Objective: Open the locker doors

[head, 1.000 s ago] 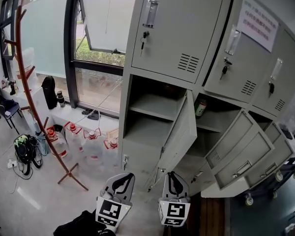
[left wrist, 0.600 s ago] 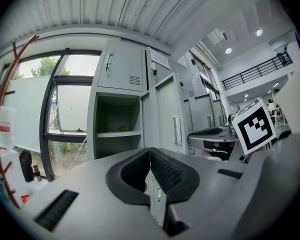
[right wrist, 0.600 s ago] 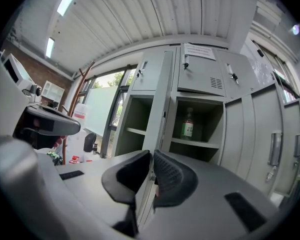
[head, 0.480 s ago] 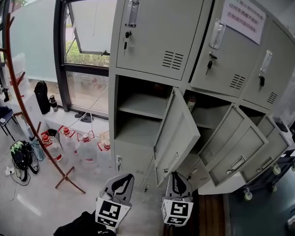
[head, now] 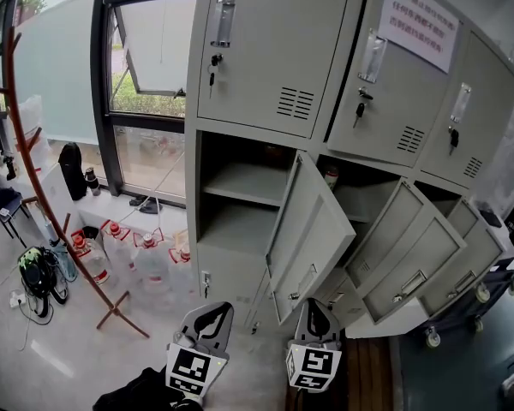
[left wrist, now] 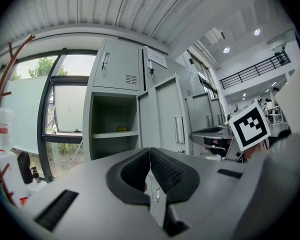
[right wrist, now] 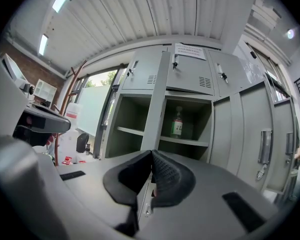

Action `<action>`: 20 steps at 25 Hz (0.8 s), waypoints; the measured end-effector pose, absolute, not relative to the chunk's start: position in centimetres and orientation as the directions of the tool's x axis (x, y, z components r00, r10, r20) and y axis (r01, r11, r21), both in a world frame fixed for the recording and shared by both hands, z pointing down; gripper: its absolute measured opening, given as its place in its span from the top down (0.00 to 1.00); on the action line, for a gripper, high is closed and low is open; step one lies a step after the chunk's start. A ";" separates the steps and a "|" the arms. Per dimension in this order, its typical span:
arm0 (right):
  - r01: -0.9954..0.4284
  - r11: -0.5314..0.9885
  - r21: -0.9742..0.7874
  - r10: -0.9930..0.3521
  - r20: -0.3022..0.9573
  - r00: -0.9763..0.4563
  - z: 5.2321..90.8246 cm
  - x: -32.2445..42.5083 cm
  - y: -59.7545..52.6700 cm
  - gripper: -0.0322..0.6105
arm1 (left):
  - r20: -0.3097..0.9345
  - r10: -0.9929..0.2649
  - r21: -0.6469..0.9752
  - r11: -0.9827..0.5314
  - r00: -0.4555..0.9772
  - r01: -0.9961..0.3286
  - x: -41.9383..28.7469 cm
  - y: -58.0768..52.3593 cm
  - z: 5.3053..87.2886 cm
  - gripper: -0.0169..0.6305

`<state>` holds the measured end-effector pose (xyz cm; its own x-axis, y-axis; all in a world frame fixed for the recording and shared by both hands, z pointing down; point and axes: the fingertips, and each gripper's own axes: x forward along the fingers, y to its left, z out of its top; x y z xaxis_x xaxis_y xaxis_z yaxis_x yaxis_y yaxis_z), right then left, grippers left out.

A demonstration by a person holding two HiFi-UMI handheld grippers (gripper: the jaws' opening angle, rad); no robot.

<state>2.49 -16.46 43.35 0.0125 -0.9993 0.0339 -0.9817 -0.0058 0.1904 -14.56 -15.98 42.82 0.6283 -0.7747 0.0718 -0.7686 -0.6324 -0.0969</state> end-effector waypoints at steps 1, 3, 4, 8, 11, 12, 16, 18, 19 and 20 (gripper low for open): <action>-0.982 -0.005 0.189 -0.999 0.034 0.012 43.4 2.5 -16.5 0.93 | 0.071 -0.774 -0.098 -0.633 0.629 -0.768 -14.5 -15.9 42.8 0.94; -0.982 -0.004 0.188 -0.999 0.032 0.010 43.4 2.6 -16.4 0.93 | 0.070 -0.774 -0.099 -0.633 0.629 -0.768 -14.3 -15.9 42.8 0.94; -0.982 -0.002 0.189 -0.999 0.031 0.008 43.3 2.7 -16.4 0.93 | 0.069 -0.775 -0.099 -0.632 0.629 -0.768 -14.3 -15.8 42.8 0.94; -0.981 0.002 0.192 -1.000 0.025 0.003 43.0 2.7 -16.0 0.93 | 0.060 -0.776 -0.102 -0.631 0.628 -0.769 -14.1 -15.4 42.5 0.94; -0.981 0.009 0.192 -1.000 0.010 -0.008 42.3 2.6 -15.3 0.93 | 0.052 -0.776 -0.108 -0.630 0.629 -0.769 -14.1 -15.0 42.0 0.94; -0.981 0.014 0.192 -1.000 0.004 -0.013 42.1 2.4 -15.0 0.93 | 0.049 -0.776 -0.110 -0.630 0.629 -0.769 -14.1 -14.8 41.9 0.94; -0.980 0.034 0.195 -0.999 -0.020 -0.039 41.2 2.0 -12.8 0.93 | 0.035 -0.771 -0.124 -0.635 0.636 -0.763 -13.7 -13.5 41.3 0.94; -0.981 0.045 0.189 -0.998 -0.026 -0.051 41.3 1.7 -11.5 0.93 | 0.029 -0.767 -0.130 -0.639 0.641 -0.758 -13.4 -12.7 41.1 0.94; -0.982 0.049 0.183 -0.998 -0.027 -0.055 41.4 1.6 -10.7 0.93 | 0.028 -0.765 -0.132 -0.641 0.643 -0.756 -13.3 -12.2 41.1 0.94; -0.983 0.052 0.178 -0.998 -0.028 -0.058 41.6 1.5 -10.0 0.93 | 0.028 -0.763 -0.133 -0.643 0.645 -0.755 -13.2 -11.7 41.2 0.94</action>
